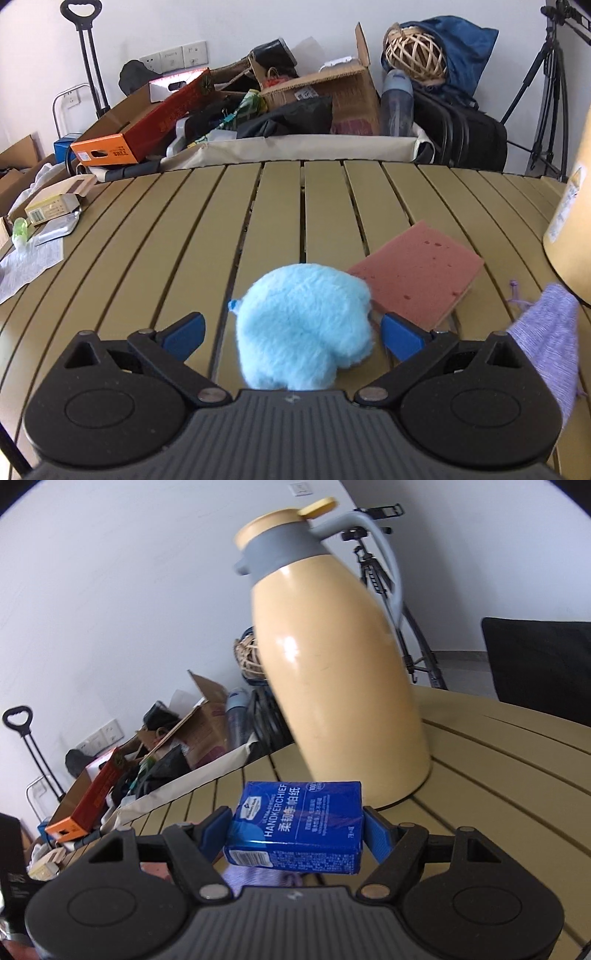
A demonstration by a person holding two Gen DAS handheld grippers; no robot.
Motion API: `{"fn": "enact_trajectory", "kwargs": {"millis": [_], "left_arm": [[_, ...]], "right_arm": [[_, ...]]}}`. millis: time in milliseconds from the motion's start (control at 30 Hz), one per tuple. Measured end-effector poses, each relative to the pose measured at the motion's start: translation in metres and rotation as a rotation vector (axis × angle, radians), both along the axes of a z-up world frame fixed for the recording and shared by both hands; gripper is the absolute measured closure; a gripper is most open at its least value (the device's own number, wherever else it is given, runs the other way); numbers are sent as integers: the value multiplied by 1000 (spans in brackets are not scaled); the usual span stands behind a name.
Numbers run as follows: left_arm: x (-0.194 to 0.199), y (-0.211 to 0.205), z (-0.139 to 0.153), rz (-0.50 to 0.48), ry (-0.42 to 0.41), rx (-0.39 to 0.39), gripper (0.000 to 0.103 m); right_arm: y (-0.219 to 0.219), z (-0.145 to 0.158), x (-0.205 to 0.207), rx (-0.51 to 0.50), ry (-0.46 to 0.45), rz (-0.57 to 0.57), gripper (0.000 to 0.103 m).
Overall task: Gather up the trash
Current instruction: 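Grasp the blue fuzzy toy with the left tool while the right tool holds the tissue box, then lift the tissue box and blue toy and carry them down toward the bin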
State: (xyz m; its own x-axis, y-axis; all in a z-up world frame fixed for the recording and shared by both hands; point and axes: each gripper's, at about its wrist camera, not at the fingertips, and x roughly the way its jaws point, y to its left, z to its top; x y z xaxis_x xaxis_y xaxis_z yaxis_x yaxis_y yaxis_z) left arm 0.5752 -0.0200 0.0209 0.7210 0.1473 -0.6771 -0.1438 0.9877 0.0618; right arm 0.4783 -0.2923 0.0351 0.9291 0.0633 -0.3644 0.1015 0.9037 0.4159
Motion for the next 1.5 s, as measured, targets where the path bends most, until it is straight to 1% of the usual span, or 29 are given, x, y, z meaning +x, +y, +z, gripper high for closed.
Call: {"fn": "enact_trajectory", "kwargs": {"millis": [167, 333, 433, 533, 933, 1133, 1200, 1267, 1300, 1367, 1433, 1500], "left_arm": [[14, 2, -14, 30, 41, 5, 0], [21, 6, -21, 54, 63, -12, 0], [25, 8, -21, 62, 66, -39, 0], [26, 14, -23, 70, 77, -91, 0], [34, 18, -19, 48, 142, -108, 0], [32, 16, -20, 54, 127, -102, 1], [31, 17, -19, 62, 114, -99, 5], [27, 18, -17, 79, 99, -93, 15], [25, 19, -16, 87, 90, -91, 18], [20, 22, -15, 101, 75, -88, 30], [15, 26, -14, 101, 58, -101, 31], [8, 25, -11, 89, 24, -105, 31]], "right_arm": [[-13, -2, 0, 13, 0, -21, 29], [-22, -4, -2, 25, -2, -36, 29], [-25, -3, -5, 30, -6, -41, 29], [-29, -3, -8, 36, -11, -44, 29], [-28, -3, -11, 62, -10, -52, 29], [-28, -3, -10, 66, -9, -51, 29], [-28, -3, -10, 66, -9, -52, 29], [-28, -3, -10, 67, -8, -52, 29], [-28, -3, -10, 68, -8, -54, 29], [-27, -4, -9, 70, -7, -54, 29], [-26, -3, -9, 71, -7, -53, 29], [-25, -3, -9, 71, -9, -51, 29]]}}
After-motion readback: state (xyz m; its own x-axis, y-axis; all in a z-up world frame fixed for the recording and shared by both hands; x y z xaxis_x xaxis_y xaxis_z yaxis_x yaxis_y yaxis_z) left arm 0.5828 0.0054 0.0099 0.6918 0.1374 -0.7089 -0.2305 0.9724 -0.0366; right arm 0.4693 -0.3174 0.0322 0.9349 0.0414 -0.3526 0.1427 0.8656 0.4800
